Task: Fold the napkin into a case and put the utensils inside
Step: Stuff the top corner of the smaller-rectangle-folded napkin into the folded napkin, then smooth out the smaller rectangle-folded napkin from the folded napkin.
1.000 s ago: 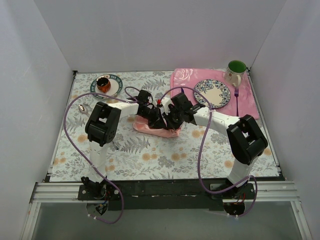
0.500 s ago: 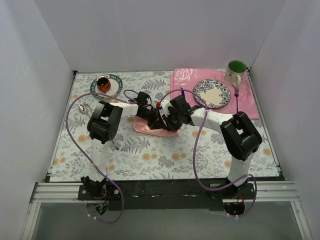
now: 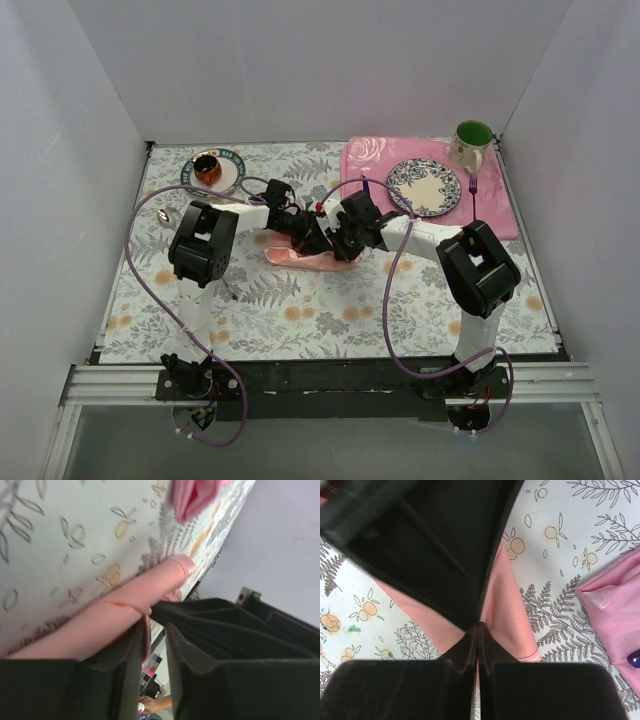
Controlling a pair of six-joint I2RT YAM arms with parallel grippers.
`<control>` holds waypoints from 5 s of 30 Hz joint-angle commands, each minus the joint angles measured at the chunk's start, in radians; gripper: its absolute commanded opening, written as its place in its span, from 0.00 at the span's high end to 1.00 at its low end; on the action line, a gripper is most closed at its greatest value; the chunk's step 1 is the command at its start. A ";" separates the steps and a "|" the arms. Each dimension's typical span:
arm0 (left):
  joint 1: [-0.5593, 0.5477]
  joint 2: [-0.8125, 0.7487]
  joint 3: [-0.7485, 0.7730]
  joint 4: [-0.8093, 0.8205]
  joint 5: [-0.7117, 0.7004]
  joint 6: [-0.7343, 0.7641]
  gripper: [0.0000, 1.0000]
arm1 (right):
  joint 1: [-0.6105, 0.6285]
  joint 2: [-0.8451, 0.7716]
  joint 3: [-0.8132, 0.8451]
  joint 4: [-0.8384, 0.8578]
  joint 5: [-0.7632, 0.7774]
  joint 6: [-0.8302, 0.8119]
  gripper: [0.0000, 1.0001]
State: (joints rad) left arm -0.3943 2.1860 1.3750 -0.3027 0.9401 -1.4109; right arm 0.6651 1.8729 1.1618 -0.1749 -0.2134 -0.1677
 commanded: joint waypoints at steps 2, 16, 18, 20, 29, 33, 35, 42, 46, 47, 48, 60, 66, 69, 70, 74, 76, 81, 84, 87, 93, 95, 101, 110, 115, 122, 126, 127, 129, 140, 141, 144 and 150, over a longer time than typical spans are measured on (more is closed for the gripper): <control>0.047 -0.173 -0.033 -0.042 0.085 0.061 0.70 | -0.007 0.051 -0.042 -0.014 0.014 0.007 0.99; 0.226 -0.475 -0.011 -0.501 -0.081 1.170 0.23 | -0.016 0.040 -0.040 -0.008 -0.015 -0.001 0.99; 0.206 -0.534 -0.109 -0.437 -0.161 1.260 0.23 | -0.018 0.038 -0.037 -0.011 -0.017 0.000 0.99; 0.172 -0.583 -0.154 -0.386 -0.213 1.384 0.24 | -0.016 0.035 -0.039 -0.009 -0.017 -0.001 0.99; -0.014 -0.577 -0.304 -0.176 -0.352 1.515 0.25 | -0.018 0.032 -0.028 -0.014 -0.021 -0.003 0.99; -0.035 -0.556 -0.336 -0.105 -0.372 1.526 0.33 | -0.021 0.029 -0.028 -0.012 -0.024 -0.003 0.99; -0.040 -0.539 -0.346 -0.081 -0.382 1.537 0.35 | -0.021 0.028 -0.031 -0.011 -0.027 -0.006 0.99; -0.049 -0.525 -0.381 -0.044 -0.394 1.619 0.55 | -0.022 0.023 -0.036 -0.006 -0.034 -0.015 0.99; -0.052 -0.505 -0.358 -0.070 -0.394 1.650 0.63 | -0.022 0.023 -0.039 -0.002 -0.040 -0.016 0.99; -0.052 -0.491 -0.350 -0.082 -0.389 1.647 0.69 | -0.021 0.022 -0.039 -0.002 -0.041 -0.016 0.99; -0.052 -0.482 -0.326 -0.088 -0.388 1.643 0.74 | -0.022 0.020 -0.039 -0.002 -0.043 -0.016 0.99; -0.052 -0.405 -0.151 -0.164 -0.321 1.508 1.00 | -0.022 -0.021 -0.034 -0.006 -0.044 -0.046 0.99; -0.046 -0.335 -0.039 -0.233 -0.314 1.471 1.00 | -0.021 -0.038 -0.040 -0.003 -0.044 -0.064 0.99; -0.035 -0.266 0.036 -0.272 -0.308 1.455 1.00 | -0.021 -0.040 -0.040 -0.002 -0.049 -0.070 0.99; -0.032 -0.231 0.056 -0.301 -0.299 1.452 1.00 | -0.021 -0.040 -0.040 -0.003 -0.049 -0.072 0.99; -0.009 -0.128 0.148 -0.349 -0.285 1.412 1.00 | -0.022 -0.038 -0.039 -0.002 -0.067 -0.082 0.99; 0.005 -0.085 0.205 -0.380 -0.271 1.359 1.00 | -0.022 -0.035 -0.037 -0.002 -0.073 -0.090 0.99; 0.043 0.032 0.272 -0.464 -0.242 1.302 1.00 | -0.024 -0.023 -0.031 -0.005 -0.076 -0.099 0.99; 0.071 0.072 0.272 -0.501 -0.235 1.268 1.00 | -0.025 -0.023 -0.030 -0.005 -0.076 -0.098 0.99; 0.103 0.095 0.269 -0.524 -0.238 1.247 1.00 | -0.027 -0.023 -0.022 -0.014 -0.075 -0.095 0.99; 0.160 0.060 0.240 -0.538 -0.244 1.241 1.00 | -0.030 -0.026 -0.016 -0.020 -0.081 -0.099 0.99; 0.160 0.031 0.234 -0.543 -0.225 1.248 0.96 | -0.030 -0.014 -0.010 -0.021 -0.092 -0.101 0.99; 0.160 -0.101 0.127 -0.408 -0.205 1.175 0.69 | -0.029 0.000 0.007 -0.017 -0.095 -0.092 0.99; 0.169 -0.345 -0.030 -0.194 -0.189 1.205 0.34 | -0.029 0.005 0.006 -0.021 -0.107 -0.093 0.99; 0.218 -0.347 -0.030 -0.174 -0.132 1.352 0.33 | -0.030 0.000 -0.002 -0.023 -0.130 -0.144 0.99; 0.222 -0.145 0.165 -0.294 -0.175 1.500 0.36 | -0.030 0.008 -0.007 -0.044 -0.162 -0.260 0.99; 0.203 -0.072 0.262 -0.435 -0.181 1.661 0.36 | -0.035 0.008 0.001 -0.064 -0.182 -0.277 0.99; 0.201 -0.068 0.262 -0.443 -0.176 1.678 0.36 | -0.036 0.008 0.007 -0.069 -0.185 -0.279 0.99; 0.193 -0.055 0.268 -0.464 -0.185 1.731 0.37 | -0.039 0.008 0.012 -0.077 -0.193 -0.280 0.99; 0.187 -0.123 0.182 -0.670 -0.158 1.736 0.90 | -0.047 -0.024 0.018 -0.136 -0.250 -0.334 0.99; 0.187 -0.140 0.147 -0.679 -0.152 1.721 0.91 | -0.050 -0.029 0.013 -0.143 -0.259 -0.342 0.99; 0.187 -0.192 0.081 -0.707 -0.123 1.653 0.93 | -0.048 -0.050 0.000 -0.176 -0.302 -0.371 0.99; 0.199 -0.342 -0.059 -0.580 -0.081 1.381 0.61 | -0.048 -0.066 -0.025 -0.218 -0.362 -0.408 0.99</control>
State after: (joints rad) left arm -0.2050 1.9961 1.3670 -0.9607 0.7929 0.1627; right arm 0.6170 1.8477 1.1511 -0.3275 -0.5045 -0.5327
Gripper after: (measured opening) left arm 0.290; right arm 0.022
